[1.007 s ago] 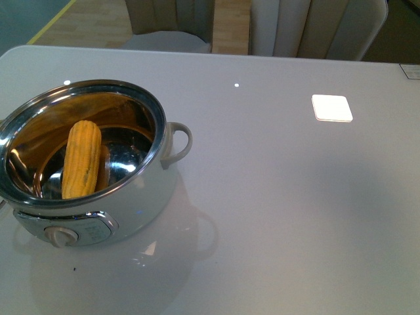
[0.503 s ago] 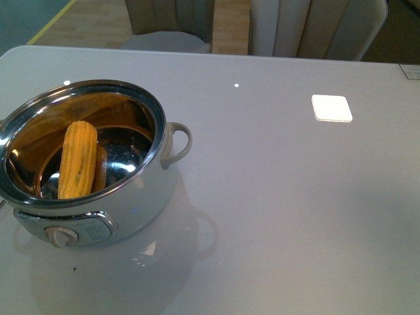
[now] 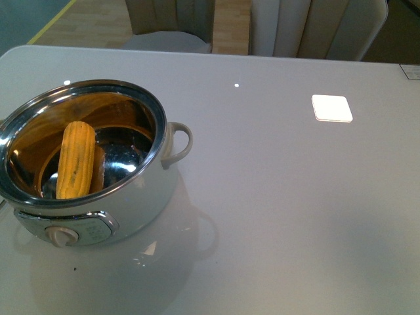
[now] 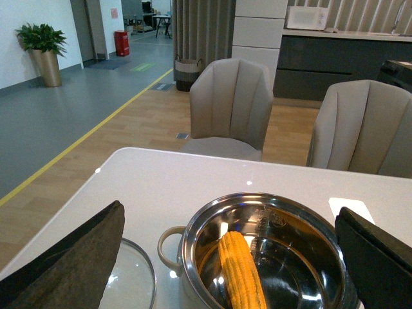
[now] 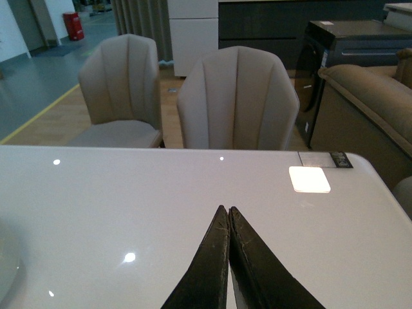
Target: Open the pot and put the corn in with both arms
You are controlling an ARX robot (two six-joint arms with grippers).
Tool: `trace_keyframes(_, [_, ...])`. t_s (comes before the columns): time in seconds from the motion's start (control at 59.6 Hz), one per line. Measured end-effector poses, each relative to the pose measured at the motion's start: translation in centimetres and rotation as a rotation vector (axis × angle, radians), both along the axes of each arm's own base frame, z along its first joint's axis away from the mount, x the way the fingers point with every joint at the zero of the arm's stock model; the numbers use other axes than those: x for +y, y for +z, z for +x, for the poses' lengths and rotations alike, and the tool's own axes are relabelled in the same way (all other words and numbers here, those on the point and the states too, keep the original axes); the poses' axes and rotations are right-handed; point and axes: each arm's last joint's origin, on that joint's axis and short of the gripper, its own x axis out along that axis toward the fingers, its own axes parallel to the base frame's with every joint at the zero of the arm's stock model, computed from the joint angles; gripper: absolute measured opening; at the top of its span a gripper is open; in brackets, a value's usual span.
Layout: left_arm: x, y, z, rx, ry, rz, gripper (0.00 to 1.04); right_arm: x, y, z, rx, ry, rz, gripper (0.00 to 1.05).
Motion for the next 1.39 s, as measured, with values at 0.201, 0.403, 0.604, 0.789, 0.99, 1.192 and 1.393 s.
trace_keyframes(0.201, [0.0, 0.0, 0.0, 0.0, 0.0, 0.0, 0.98, 0.0, -0.6, -0.7, -0.001, 0.0, 0.0, 0.02])
trace_keyframes(0.403, [0.0, 0.0, 0.0, 0.0, 0.0, 0.0, 0.98, 0.0, -1.0, -1.2, -0.019, 0.001, 0.0, 0.02])
trace_keyframes(0.604, [0.0, 0.0, 0.0, 0.0, 0.0, 0.0, 0.98, 0.0, -1.0, -1.7, -0.026, -0.001, 0.0, 0.02])
trace_keyframes(0.789, [0.0, 0.0, 0.0, 0.0, 0.0, 0.0, 0.98, 0.0, -1.0, -2.0, -0.027, 0.0, 0.0, 0.02])
trace_keyframes(0.99, [0.0, 0.0, 0.0, 0.0, 0.0, 0.0, 0.98, 0.0, -1.4, -2.7, 0.002, 0.002, 0.0, 0.02])
trace_keyframes(1.192, [0.0, 0.0, 0.0, 0.0, 0.0, 0.0, 0.98, 0.0, -1.3, -3.3, -0.021, 0.0, 0.0, 0.02])
trace_keyframes(1.393, [0.0, 0.0, 0.0, 0.0, 0.0, 0.0, 0.98, 0.0, -1.3, -3.3, -0.021, 0.001, -0.002, 0.07])
